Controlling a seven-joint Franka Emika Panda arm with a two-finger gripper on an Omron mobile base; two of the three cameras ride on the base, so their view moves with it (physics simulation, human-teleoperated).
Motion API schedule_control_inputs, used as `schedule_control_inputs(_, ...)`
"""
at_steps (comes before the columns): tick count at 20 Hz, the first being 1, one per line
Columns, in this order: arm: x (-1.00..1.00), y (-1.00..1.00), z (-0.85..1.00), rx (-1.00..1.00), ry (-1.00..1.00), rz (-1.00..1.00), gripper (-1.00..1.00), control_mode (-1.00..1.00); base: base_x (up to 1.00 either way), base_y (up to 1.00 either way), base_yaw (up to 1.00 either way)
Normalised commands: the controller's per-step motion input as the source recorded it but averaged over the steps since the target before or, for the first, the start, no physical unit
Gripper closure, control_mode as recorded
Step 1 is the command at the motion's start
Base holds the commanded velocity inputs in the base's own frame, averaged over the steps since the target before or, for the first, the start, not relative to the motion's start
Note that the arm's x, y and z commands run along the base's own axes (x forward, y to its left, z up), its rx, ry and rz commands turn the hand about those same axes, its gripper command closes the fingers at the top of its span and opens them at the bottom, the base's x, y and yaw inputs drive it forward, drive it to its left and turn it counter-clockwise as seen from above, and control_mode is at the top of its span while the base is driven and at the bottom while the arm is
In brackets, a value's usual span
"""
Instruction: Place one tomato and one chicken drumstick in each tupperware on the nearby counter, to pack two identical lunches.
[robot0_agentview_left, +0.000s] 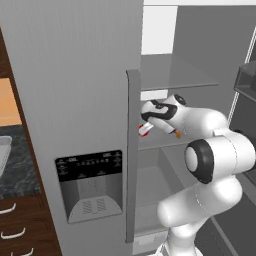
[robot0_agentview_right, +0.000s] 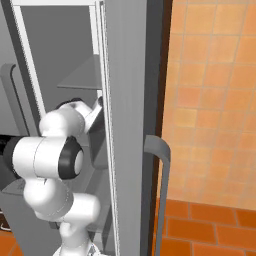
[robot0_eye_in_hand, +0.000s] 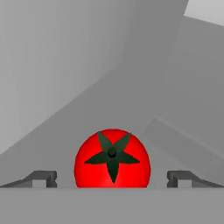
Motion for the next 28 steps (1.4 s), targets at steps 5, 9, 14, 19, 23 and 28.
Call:
schedule_control_inputs(5, 0.12, 0.11, -0.15, 0.00, 0.02, 0.01, -1.00, -1.00, 0.00, 0.00, 0.00)
schedule_control_inputs(9, 0.14, 0.02, -0.31, -0.02, 0.02, 0.00, -1.00, -1.00, 0.00, 0.00, 0.00)
schedule_control_inputs(14, 0.10, 0.00, -0.25, -0.05, 0.00, 0.00, -1.00, -1.00, 0.00, 0.00, 0.00)
schedule_control_inputs(19, -0.02, 0.01, -0.33, -0.03, -0.01, 0.00, 1.00, -1.00, 0.00, 0.00, 0.00)
schedule_control_inputs(23, -0.37, -0.02, -0.33, 0.00, -0.13, 0.00, 1.00, -1.00, 0.00, 0.00, 0.00)
schedule_control_inputs(28, -0.46, -0.06, 0.10, 0.00, -0.16, 0.00, 1.00, -1.00, 0.00, 0.00, 0.00)
